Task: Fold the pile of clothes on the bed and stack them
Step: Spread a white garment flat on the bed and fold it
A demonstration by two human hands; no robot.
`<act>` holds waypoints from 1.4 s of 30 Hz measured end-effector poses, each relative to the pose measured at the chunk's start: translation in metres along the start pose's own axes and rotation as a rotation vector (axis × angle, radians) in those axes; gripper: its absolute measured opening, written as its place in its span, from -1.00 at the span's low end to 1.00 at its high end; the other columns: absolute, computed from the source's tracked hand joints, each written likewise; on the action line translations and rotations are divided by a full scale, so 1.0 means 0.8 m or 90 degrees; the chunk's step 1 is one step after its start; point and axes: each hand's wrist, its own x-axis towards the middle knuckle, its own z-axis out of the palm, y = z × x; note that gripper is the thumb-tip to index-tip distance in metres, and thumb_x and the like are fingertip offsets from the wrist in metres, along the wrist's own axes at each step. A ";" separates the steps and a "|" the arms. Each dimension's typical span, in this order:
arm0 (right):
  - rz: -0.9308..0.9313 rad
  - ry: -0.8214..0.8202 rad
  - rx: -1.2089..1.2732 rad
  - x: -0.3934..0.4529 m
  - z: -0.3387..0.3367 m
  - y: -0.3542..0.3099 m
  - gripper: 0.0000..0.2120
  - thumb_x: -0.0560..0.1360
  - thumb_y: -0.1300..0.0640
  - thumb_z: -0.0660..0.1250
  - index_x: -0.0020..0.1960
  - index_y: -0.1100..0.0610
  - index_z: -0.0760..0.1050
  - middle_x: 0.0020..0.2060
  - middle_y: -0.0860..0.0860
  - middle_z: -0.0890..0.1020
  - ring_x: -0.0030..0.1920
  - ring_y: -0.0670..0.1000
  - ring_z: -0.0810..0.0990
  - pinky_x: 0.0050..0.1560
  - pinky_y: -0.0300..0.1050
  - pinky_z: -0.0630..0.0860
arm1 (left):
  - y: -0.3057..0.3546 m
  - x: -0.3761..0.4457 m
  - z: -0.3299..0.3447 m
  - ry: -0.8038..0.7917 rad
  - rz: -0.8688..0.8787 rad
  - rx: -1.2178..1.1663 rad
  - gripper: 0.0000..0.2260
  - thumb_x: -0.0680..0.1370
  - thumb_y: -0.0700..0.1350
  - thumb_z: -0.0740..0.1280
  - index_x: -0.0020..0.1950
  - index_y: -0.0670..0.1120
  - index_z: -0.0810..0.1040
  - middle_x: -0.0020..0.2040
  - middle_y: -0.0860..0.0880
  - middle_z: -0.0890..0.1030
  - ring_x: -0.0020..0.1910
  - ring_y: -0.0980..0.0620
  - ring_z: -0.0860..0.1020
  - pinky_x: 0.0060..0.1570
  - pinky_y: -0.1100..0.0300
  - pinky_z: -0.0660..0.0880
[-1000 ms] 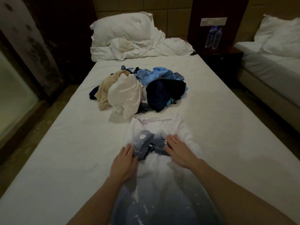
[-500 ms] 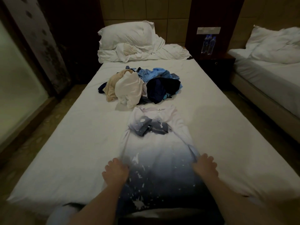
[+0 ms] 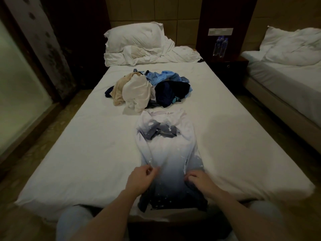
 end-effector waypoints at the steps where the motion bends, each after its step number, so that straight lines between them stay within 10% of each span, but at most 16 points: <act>1: -0.027 -0.013 -0.043 0.000 -0.001 0.006 -0.73 0.30 0.12 0.22 -0.14 0.07 0.67 -0.06 0.04 0.70 0.00 0.04 0.63 0.13 -0.04 0.53 | -0.007 -0.001 0.000 0.002 0.007 -0.008 -0.57 0.52 0.31 0.18 -0.21 0.00 0.60 -0.30 0.03 0.65 -0.33 0.07 0.61 -0.19 0.00 0.59; 7: -0.180 -0.156 -0.578 -0.013 -0.015 0.036 -0.15 0.41 0.19 0.30 0.58 -0.17 0.01 0.55 -0.27 -0.07 0.56 -0.13 -0.11 0.51 0.03 -0.01 | -0.058 -0.001 -0.010 -0.153 0.333 0.375 -0.68 0.40 -0.18 0.28 0.12 0.03 0.60 0.22 0.02 0.55 0.18 -0.05 0.51 0.13 0.12 0.47; 12: -0.197 -0.122 -0.674 -0.009 -0.005 0.057 0.23 0.14 0.03 0.64 0.58 -0.14 -0.07 0.49 -0.19 0.34 0.42 -0.06 0.41 0.15 0.00 0.53 | -0.062 -0.001 -0.008 -0.224 0.411 0.454 -0.46 0.36 -0.12 0.39 0.34 0.01 0.42 0.39 -0.04 0.39 0.37 -0.10 0.38 0.31 0.10 0.38; 16: -0.209 -0.129 -0.602 -0.011 -0.009 0.035 -0.31 0.55 0.14 0.18 0.58 -0.21 0.01 0.58 -0.22 0.00 0.56 -0.12 -0.02 0.45 0.03 0.16 | -0.048 0.004 -0.008 -0.234 0.405 0.523 -0.46 0.35 0.04 0.41 0.32 0.07 0.44 0.34 -0.08 0.41 0.32 -0.15 0.38 0.22 0.04 0.41; 21: -0.139 0.000 -0.336 0.004 -0.015 0.009 -0.74 0.64 -0.03 0.11 0.29 -0.14 0.40 0.24 0.02 0.58 0.17 0.14 0.58 0.07 -0.06 0.48 | -0.049 0.004 0.013 -0.080 0.346 0.352 -0.75 0.47 0.07 0.23 0.00 0.01 0.61 0.06 -0.06 0.57 0.06 -0.16 0.56 -0.02 0.09 0.48; 26: -0.013 0.178 0.020 0.041 -0.048 -0.023 -0.78 0.64 0.13 0.20 0.25 0.08 0.51 0.08 0.12 0.63 0.11 0.16 0.59 0.00 -0.05 0.45 | -0.020 0.041 -0.018 0.098 -0.052 -0.227 -0.86 0.66 -0.19 0.21 0.05 -0.11 0.56 -0.01 -0.09 0.63 -0.01 -0.08 0.58 -0.11 0.15 0.40; 42: -0.006 0.356 0.156 0.312 -0.148 -0.121 -0.80 0.67 0.13 0.17 -0.10 0.19 0.40 -0.28 0.00 0.49 -0.26 -0.04 0.42 -0.30 -0.15 0.28 | 0.022 0.318 -0.107 0.186 -0.124 -0.458 -0.88 0.65 -0.17 0.27 -0.03 -0.06 0.59 -0.11 -0.07 0.61 -0.12 0.00 0.54 -0.08 0.12 0.47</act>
